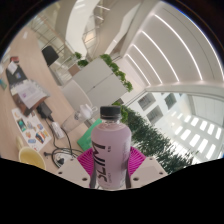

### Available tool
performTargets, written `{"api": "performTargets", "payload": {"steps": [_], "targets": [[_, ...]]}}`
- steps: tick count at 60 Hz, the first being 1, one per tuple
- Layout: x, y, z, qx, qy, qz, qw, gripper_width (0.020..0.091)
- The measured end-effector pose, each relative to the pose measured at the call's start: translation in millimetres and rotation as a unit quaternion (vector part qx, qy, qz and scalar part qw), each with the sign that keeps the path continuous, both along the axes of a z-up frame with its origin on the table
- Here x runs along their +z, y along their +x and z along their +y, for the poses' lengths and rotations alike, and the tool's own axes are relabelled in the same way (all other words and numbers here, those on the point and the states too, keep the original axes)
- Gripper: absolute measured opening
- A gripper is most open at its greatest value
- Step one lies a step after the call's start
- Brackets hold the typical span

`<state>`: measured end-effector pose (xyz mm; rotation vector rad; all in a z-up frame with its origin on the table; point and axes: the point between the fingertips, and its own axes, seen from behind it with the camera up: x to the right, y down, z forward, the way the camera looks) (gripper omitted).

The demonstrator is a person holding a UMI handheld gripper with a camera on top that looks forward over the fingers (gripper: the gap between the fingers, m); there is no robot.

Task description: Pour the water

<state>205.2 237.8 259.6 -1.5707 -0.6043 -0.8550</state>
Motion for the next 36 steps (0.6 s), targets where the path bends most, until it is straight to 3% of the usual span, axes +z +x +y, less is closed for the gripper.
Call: {"api": "performTargets", "payload": {"steps": [3,7,11,13,18,19,26,36], "targets": [[-1,13,-9,-0.008,0.025,0.147,0.989,0.0407],[-20,18,-11,0.021,0.015,0.296,0.955,0.0434],[-78,5,-20,0.043,0.007,0.424,0.905,0.0466],[-87,15,-16,0.041,-0.022,0.444,0.895,0.0473],[-161,7,-25,0.051,-0.061,0.450,0.890,0.0489],[-150,17,-28,0.052,-0.070,0.444,0.892,0.0490],[-182,22,-26,0.067,-0.072,0.446,0.889,0.0491],[-209,36,-41,0.057,-0.078,0.445,0.890,0.0502]]}}
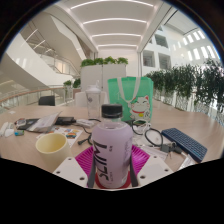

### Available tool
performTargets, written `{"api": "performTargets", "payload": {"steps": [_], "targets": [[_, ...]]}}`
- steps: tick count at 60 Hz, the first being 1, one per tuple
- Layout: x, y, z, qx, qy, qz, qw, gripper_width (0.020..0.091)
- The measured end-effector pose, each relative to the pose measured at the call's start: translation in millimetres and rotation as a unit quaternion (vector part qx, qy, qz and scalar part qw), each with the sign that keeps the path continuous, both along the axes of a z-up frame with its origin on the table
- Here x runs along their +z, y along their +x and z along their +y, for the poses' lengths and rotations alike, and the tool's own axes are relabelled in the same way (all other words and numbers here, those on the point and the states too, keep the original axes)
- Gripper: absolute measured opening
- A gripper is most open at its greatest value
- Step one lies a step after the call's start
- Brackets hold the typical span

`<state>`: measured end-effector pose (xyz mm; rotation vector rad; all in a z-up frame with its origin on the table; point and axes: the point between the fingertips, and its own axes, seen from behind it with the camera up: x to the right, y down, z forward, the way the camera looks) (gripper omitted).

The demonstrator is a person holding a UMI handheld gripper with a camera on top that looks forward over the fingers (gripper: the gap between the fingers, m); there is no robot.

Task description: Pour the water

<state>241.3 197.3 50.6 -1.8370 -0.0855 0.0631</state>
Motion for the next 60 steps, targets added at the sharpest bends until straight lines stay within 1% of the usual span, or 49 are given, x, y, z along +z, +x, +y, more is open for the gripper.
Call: {"api": "performTargets", "payload": {"steps": [10,15,18,20,23,24,25,28,41,47,60], "targets": [[3,1,1,0.009,0.004,0.009,1.000,0.0499],[2,1,0,0.010,-0.005,0.010,1.000,0.0541],[-2,3,-3,0.005,-0.030,0.012,0.999,0.0575],[-12,7,-9,-0.006,-0.065,0.015,0.998,0.0643],[-17,7,-20,-0.009,-0.095,0.028,0.995,0.0803],[-15,5,-23,-0.008,-0.098,0.033,0.995,0.0841],[-15,5,-27,-0.009,-0.100,0.036,0.994,0.0854],[-9,5,-45,-0.008,-0.107,0.039,0.993,0.0831],[35,-3,-136,-0.042,-0.124,0.011,0.991,0.0836],[63,-25,-181,-0.050,-0.119,-0.007,0.992,0.0834],[113,-81,-281,-0.089,-0.108,-0.022,0.990,0.0838]]}}
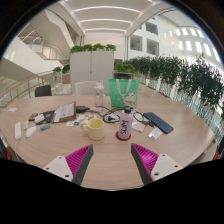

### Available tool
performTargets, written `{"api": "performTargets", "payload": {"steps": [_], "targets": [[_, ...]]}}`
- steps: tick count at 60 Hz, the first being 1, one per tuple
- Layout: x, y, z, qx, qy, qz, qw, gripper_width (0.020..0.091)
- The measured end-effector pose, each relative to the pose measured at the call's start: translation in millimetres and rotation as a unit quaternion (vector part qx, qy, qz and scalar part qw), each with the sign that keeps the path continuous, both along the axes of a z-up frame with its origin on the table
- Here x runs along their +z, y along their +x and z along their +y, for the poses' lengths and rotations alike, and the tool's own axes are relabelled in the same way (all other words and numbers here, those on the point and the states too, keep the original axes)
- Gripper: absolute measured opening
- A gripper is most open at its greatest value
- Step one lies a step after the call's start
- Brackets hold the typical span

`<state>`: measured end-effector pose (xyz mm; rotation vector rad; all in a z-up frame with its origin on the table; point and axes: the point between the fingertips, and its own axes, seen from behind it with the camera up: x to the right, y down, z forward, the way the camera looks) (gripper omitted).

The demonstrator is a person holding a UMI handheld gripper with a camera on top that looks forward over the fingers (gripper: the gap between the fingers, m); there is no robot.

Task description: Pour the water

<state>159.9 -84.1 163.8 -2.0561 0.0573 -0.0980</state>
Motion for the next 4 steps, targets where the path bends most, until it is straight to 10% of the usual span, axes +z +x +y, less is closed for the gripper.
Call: {"api": "performTargets", "payload": {"steps": [4], "targets": [[14,-20,-27,-0.008,0.003,0.010,1.000,0.0839]]}}
